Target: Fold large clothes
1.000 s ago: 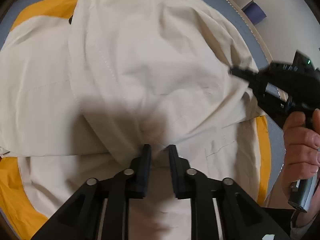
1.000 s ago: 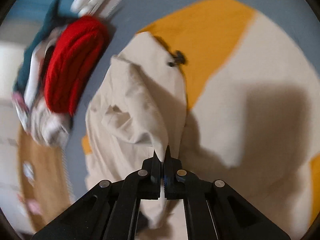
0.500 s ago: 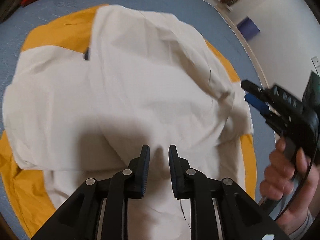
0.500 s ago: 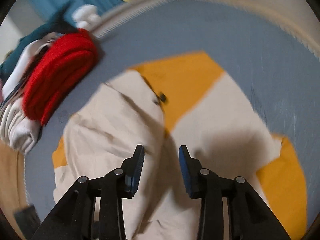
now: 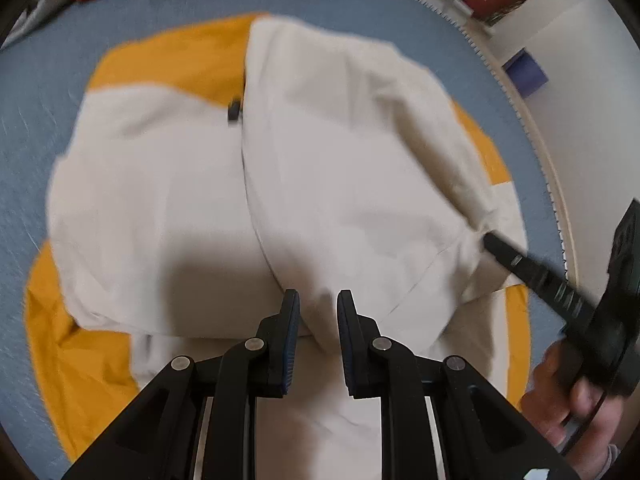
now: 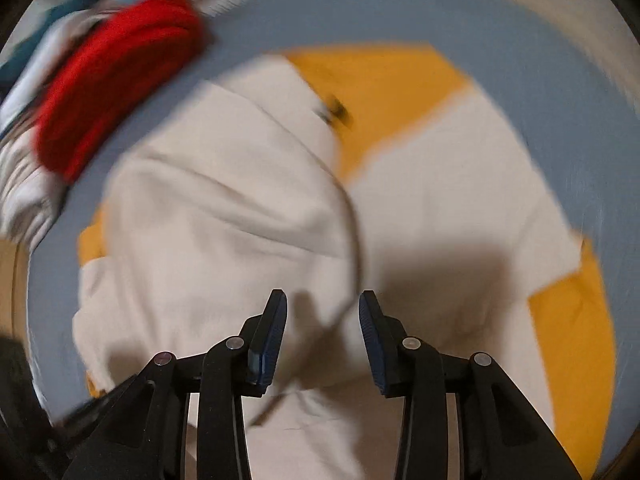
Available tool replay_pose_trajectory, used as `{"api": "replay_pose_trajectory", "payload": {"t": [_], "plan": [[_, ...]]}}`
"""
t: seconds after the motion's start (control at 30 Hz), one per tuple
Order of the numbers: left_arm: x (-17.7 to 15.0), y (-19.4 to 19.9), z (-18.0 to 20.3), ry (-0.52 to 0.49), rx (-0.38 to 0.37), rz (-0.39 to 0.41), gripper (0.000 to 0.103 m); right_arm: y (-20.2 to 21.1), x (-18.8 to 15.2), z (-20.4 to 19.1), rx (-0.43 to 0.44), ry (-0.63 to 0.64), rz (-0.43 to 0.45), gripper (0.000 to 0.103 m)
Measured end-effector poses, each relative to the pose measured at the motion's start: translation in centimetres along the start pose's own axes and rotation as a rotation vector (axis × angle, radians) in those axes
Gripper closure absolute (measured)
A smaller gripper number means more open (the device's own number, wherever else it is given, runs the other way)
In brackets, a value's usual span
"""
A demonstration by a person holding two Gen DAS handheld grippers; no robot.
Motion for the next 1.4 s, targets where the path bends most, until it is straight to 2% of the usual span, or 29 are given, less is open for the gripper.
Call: {"api": "replay_pose_trajectory", "payload": {"t": [0.03, 0.1, 0.13, 0.2, 0.23, 0.3, 0.33, 0.43, 0.5, 0.6, 0.7, 0.8, 0.93, 1.0, 1.03, 1.1, 1.13, 1.17, 1.27, 1.33, 1.4], "plan": [[0.1, 0.5, 0.0, -0.006, 0.002, 0.013, 0.086, 0.9, -0.5, -1.4, 0.041, 0.055, 0.023, 0.064], [0.2, 1.6, 0.1, -0.016, 0.008, 0.034, 0.086, 0.8, -2.2, -3.0, 0.094, 0.129, -0.013, 0.064], [0.2, 2.2, 0.1, -0.022, 0.013, 0.044, 0.086, 0.0, -3.5, -3.3, 0.095, 0.162, -0.058, 0.063], [-0.1, 3.6, 0.0, -0.039, 0.031, 0.066, 0.086, -3.3, -6.8, -2.2, 0.018, 0.21, -0.217, 0.063], [-0.3, 4.5, -0.2, -0.048, 0.043, 0.083, 0.086, -3.8, -7.4, -1.3, 0.031, 0.17, -0.24, 0.063], [-0.7, 6.8, -0.2, -0.064, 0.06, 0.13, 0.086, -2.7, -7.0, -1.0, 0.035, 0.148, -0.209, 0.063], [-1.0, 7.9, -0.6, -0.073, 0.065, 0.151, 0.086, -1.6, -6.7, -1.2, 0.027, 0.172, -0.178, 0.063], [-1.8, 11.5, -0.6, -0.115, 0.098, 0.225, 0.086, 4.7, -4.2, -2.9, 0.082, 0.256, 0.037, 0.063], [-2.8, 14.3, -0.2, -0.138, 0.107, 0.273, 0.086, 10.6, -2.5, -3.4, 0.129, 0.281, 0.192, 0.063], [-4.9, 18.3, 0.0, -0.143, 0.116, 0.346, 0.086, 19.1, -1.2, -2.5, 0.15, 0.292, 0.382, 0.063], [-7.6, 21.9, 0.0, -0.134, 0.133, 0.389, 0.091, 26.0, -0.8, -0.5, 0.161, 0.278, 0.487, 0.063], [-11.1, 24.9, 0.2, -0.115, 0.117, 0.41, 0.093, 31.5, -3.7, 3.9, 0.161, 0.253, 0.509, 0.063], [-18.3, 27.3, 0.8, -0.116, 0.115, 0.407, 0.094, 36.2, -8.2, 10.4, 0.136, 0.23, 0.506, 0.065], [-22.0, 27.5, 0.7, -0.09, 0.106, 0.393, 0.094, 38.2, -10.7, 15.3, 0.117, 0.199, 0.506, 0.074], [-24.4, 27.1, 0.4, -0.064, 0.103, 0.377, 0.094, 38.9, -11.6, 17.2, 0.116, 0.175, 0.501, 0.079], [-27.6, 26.1, -0.3, -0.011, 0.11, 0.332, 0.095, 39.7, -13.7, 20.8, 0.117, 0.123, 0.495, 0.079], [-29.2, 25.5, -0.8, 0.032, 0.114, 0.276, 0.095, 39.8, -14.6, 22.5, 0.104, 0.103, 0.49, 0.079], [-30.0, 25.5, -1.0, 0.058, 0.11, 0.248, 0.095, 39.7, -15.5, 24.0, 0.085, 0.08, 0.475, 0.079], [-30.9, 25.8, -1.3, 0.043, 0.098, 0.288, 0.095, 38.9, -17.3, 26.4, 0.109, 0.023, 0.39, 0.079], [-31.8, 23.6, -3.0, 0.098, 0.106, 0.234, 0.095, 38.4, -17.7, 26.8, 0.117, 0.012, 0.375, 0.079], [-32.5, 21.0, -4.5, 0.131, 0.115, 0.195, 0.095, 35.6, -18.5, 27.4, 0.074, 0.035, 0.345, 0.079]]}}
Point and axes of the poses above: each gripper's, at about its wrist camera, not at the fingertips, and y roughly against the way its jaws point, z to its right, x to its top, the point moved 9 cm from there along -y, roughly the way its jaws point, and after that the axes turned 11 degrees about -y, right-handed, at the moved point
